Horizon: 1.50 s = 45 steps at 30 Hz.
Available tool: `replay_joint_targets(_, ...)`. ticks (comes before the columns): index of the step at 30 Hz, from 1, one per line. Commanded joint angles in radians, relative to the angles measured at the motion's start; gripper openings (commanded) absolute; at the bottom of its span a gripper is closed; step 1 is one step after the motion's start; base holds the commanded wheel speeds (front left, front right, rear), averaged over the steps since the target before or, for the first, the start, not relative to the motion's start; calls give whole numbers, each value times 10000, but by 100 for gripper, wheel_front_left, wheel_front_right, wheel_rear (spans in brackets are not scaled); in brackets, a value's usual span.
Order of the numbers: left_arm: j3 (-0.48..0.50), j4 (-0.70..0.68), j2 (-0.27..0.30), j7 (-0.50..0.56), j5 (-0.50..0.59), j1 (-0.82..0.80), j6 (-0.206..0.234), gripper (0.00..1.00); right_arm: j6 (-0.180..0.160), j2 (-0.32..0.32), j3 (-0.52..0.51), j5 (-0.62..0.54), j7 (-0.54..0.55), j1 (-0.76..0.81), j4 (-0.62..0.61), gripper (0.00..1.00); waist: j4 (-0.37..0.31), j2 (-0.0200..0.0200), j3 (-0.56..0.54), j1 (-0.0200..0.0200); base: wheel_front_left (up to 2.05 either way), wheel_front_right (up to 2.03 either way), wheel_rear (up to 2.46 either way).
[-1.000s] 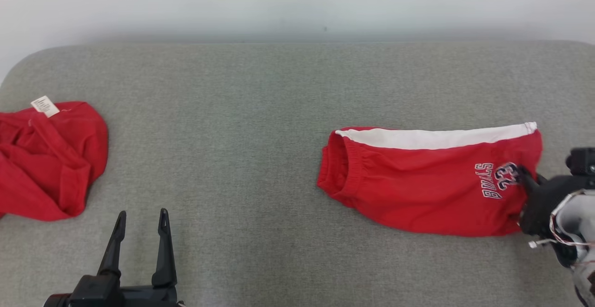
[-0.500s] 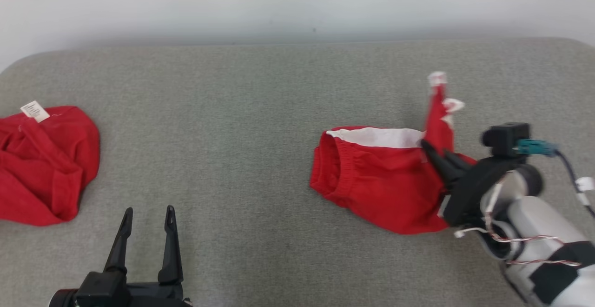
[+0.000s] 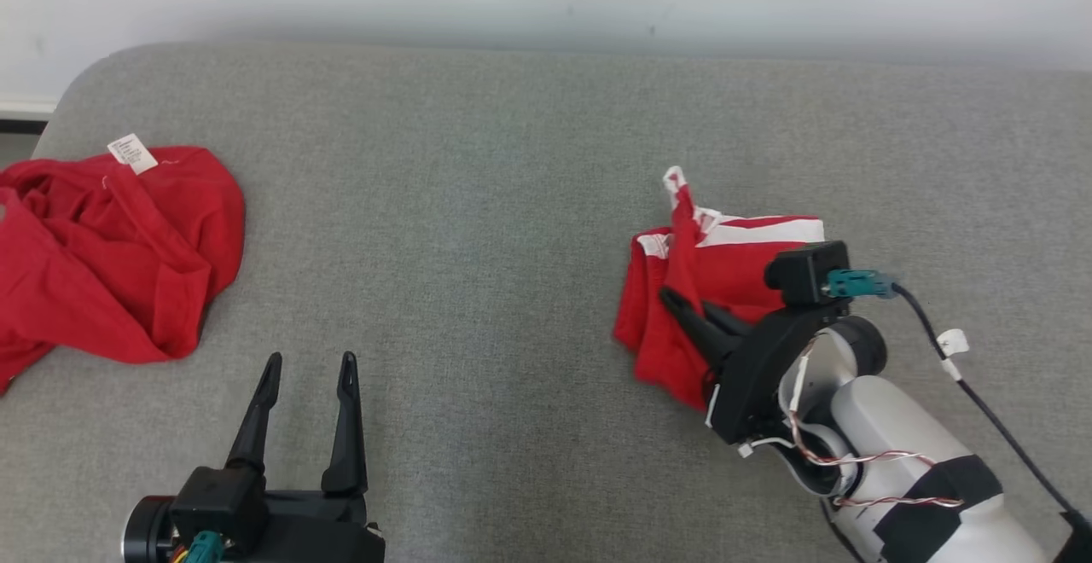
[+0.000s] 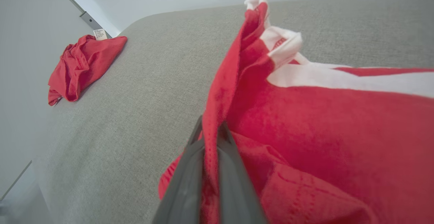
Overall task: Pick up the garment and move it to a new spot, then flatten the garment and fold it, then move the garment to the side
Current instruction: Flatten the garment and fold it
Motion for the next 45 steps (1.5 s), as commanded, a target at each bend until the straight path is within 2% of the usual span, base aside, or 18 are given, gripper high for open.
replay_joint_targets(1,-20,37,-10,-33,-36,-93,43,100,-23,106,36,-31,-5,77,16,0,127,0,136,-1,0,0,0)
replay_joint_targets(5,-94,97,-8,-33,-84,-162,94,100,-23,360,68,-161,95,161,279,0,135,0,193,-1,0,0,0)
replay_joint_targets(6,-94,116,-8,-33,-89,-174,111,100,-23,375,43,-282,-41,119,324,15,117,0,187,-1,0,0,0)
replay_joint_targets(7,-98,141,-10,-33,-90,-186,114,100,-23,423,10,-326,-188,90,350,85,95,0,169,-1,0,0,0)
replay_joint_targets(8,-94,172,-8,-33,-66,-189,100,100,-23,447,3,-373,-329,74,347,100,67,0,140,-1,0,0,0)
replay_joint_targets(13,153,258,-8,-33,154,14,-3,100,-23,78,-279,-628,-1387,146,-310,100,-237,0,-197,-1,0,0,0)
replay_joint_targets(23,627,99,-8,-33,312,395,-182,100,-23,-994,-1968,-548,-1765,1793,-1342,100,-512,0,-509,-1,0,0,0)
replay_joint_targets(28,661,13,-8,-33,335,471,-198,100,-23,-954,-2025,-827,-1595,2634,-2011,100,-534,0,-478,-1,0,0,0)
replay_joint_targets(33,539,33,-8,-33,313,435,-174,100,-23,-696,-1831,-1066,-1302,2818,-2423,100,-443,0,-435,-1,0,0,0)
replay_joint_targets(37,426,93,-7,-33,279,326,-155,100,-24,-501,-1802,-1177,-1049,2474,-2214,100,-300,0,-377,-1,0,0,0)
replay_joint_targets(42,388,208,-10,-33,171,213,-192,100,-24,-346,-1748,-1003,-630,2044,-1355,100,-36,0,-306,-1,0,0,0)
replay_joint_targets(44,356,228,-9,-33,169,217,-174,100,-24,-270,-1645,-796,-451,1951,-1076,0,72,0,-312,-1,0,0,0)
replay_joint_targets(45,356,228,-9,-33,169,217,-174,100,-24,-270,-1645,-796,-451,1951,-1076,0,72,0,-312,-1,0,0,0)
